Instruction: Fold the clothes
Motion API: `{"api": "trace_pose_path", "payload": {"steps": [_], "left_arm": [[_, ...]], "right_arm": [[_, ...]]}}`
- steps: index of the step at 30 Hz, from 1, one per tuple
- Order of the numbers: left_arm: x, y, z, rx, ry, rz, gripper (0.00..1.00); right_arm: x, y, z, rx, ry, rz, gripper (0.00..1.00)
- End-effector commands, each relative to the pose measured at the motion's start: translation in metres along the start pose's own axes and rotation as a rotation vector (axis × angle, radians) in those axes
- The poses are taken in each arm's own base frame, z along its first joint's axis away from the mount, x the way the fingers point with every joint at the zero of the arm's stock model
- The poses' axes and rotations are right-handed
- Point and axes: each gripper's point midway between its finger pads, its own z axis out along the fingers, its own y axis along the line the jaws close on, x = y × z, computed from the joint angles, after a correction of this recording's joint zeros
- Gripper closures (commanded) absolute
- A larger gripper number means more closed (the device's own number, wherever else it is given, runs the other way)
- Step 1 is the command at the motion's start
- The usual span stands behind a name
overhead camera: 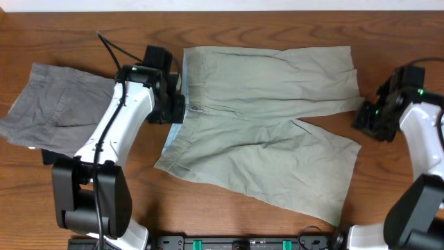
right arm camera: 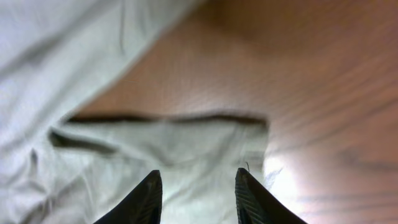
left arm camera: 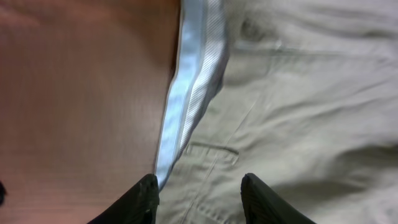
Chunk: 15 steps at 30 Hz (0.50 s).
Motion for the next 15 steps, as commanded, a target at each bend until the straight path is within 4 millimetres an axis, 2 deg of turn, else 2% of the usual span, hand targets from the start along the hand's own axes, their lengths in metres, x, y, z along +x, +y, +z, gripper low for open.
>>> {"api": "trace_pose_path", "payload": {"steps": [1, 8, 15], "left_arm": [[0.019, 0.01, 0.013, -0.037, 0.067, -0.027, 0.56], [0.059, 0.015, 0.031, -0.049, 0.143, -0.088, 0.57], [0.091, 0.012, 0.041, -0.007, 0.132, -0.167, 0.57]], "right_arm": [[0.029, 0.003, 0.002, -0.063, 0.03, 0.04, 0.62], [0.085, -0.013, 0.014, -0.049, 0.067, 0.159, 0.63], [0.124, -0.026, 0.035, -0.05, 0.067, 0.271, 0.62]]}}
